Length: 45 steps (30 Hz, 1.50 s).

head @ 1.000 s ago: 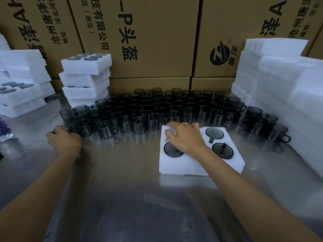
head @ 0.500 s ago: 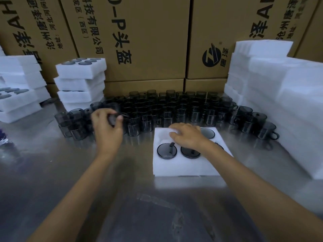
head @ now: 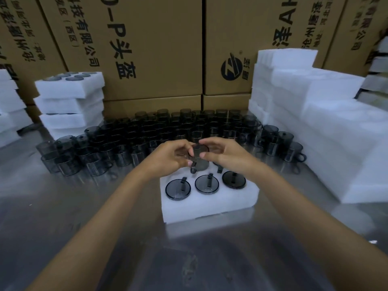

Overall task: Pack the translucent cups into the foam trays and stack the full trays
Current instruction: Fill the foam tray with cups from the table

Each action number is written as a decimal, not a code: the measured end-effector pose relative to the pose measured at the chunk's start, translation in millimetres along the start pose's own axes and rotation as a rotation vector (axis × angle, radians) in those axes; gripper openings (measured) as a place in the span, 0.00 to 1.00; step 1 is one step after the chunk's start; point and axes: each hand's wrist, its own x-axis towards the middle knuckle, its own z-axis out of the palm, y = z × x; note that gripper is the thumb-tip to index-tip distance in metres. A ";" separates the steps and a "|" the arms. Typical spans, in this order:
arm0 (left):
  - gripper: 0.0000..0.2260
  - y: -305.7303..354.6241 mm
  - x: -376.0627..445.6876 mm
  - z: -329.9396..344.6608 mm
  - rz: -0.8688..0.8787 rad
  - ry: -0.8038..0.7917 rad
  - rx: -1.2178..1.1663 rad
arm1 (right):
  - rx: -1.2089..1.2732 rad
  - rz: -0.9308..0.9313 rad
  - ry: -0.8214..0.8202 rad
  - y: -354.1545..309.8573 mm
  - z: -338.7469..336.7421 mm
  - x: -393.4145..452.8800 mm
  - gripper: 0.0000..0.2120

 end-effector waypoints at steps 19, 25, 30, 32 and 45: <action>0.22 -29.6 -15.4 10.2 0.007 -0.053 0.491 | -0.795 -0.319 0.054 29.3 14.0 -29.7 0.24; 0.25 -40.0 -19.2 17.7 -0.024 -0.084 0.634 | -0.915 -0.275 -0.041 34.8 18.9 -33.9 0.30; 0.21 -39.9 -18.7 20.2 -0.068 -0.097 0.560 | -0.872 -0.197 -0.057 34.6 21.8 -33.6 0.27; 0.21 -41.1 -17.5 17.9 -0.059 -0.109 0.481 | -0.833 -0.134 -0.076 32.9 23.5 -31.5 0.26; 0.21 -88.1 -59.0 -75.1 -0.261 0.800 0.375 | -0.767 -0.053 0.138 13.7 43.4 -29.7 0.20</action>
